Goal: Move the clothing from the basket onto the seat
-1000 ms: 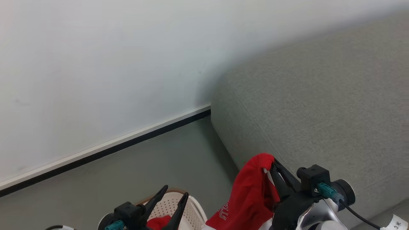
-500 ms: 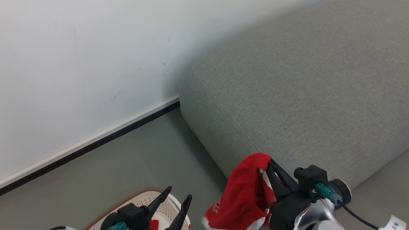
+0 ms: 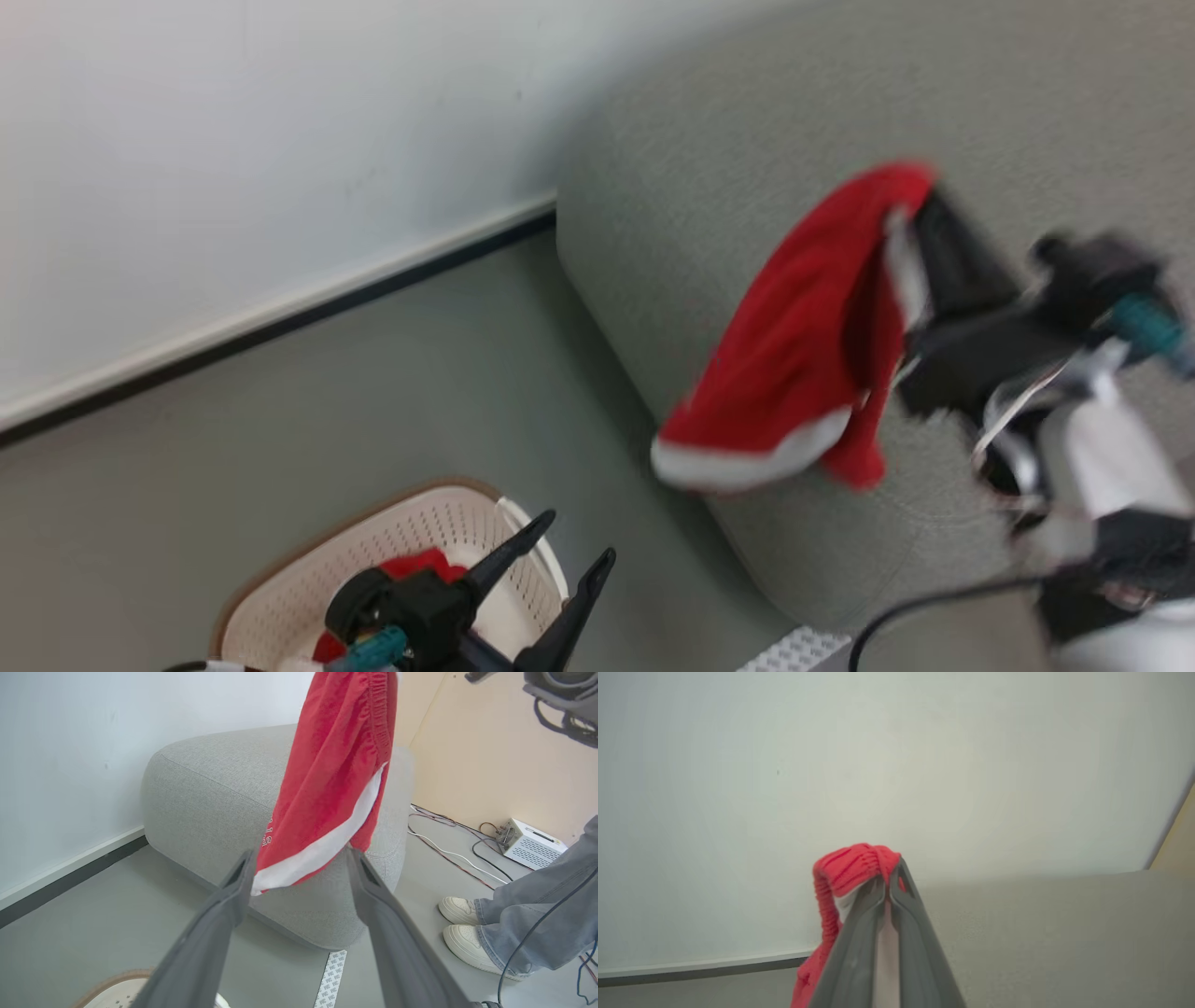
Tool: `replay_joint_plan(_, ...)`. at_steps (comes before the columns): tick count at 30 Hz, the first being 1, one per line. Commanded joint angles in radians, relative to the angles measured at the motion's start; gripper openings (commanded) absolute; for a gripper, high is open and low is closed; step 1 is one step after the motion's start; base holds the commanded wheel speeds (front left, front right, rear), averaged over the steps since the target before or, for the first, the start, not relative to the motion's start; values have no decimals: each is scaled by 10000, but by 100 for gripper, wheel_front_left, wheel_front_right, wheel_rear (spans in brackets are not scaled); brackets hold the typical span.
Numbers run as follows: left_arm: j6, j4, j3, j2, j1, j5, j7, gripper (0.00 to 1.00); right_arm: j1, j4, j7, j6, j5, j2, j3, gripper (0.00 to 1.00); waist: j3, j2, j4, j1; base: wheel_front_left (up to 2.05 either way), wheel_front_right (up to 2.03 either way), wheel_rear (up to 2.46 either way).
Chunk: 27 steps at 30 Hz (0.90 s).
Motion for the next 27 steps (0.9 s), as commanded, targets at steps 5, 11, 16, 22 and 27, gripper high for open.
replay_joint_plan(5, -191, -1375, -287, 581, -712, 561, 573, 100, -2430, 107, 280, 3, -111, -1208, -1105, 0, 2322, -1, 1447, -1, 0, 0, 0)
replay_joint_plan(11, -367, -2227, -536, 867, -1177, 856, 1027, 100, -4032, 232, 774, 3, -256, -2186, -2284, 0, 3229, -1, 1978, -1, 0, 0, 0)
replay_joint_plan(16, -314, -2914, -424, 1094, -1413, 857, 1268, 100, -5138, 1010, 1185, 3, -126, -3014, -3402, 0, 3983, -1, 2298, -1, 0, 0, 0)
replay_joint_plan(22, -273, -3451, -553, 1193, -1402, 1058, 1250, 100, -5491, 2549, 1344, 3, -685, -4049, -4656, 0, 4628, -1, 2647, -1, 0, 0, 0)
replay_joint_plan(27, -271, -3661, -617, 1232, -1358, 1016, 1354, 100, -5226, 3782, 1275, 3, -1021, -3772, -5268, 0, 5038, -1, 2643, -1, 0, 0, 0)
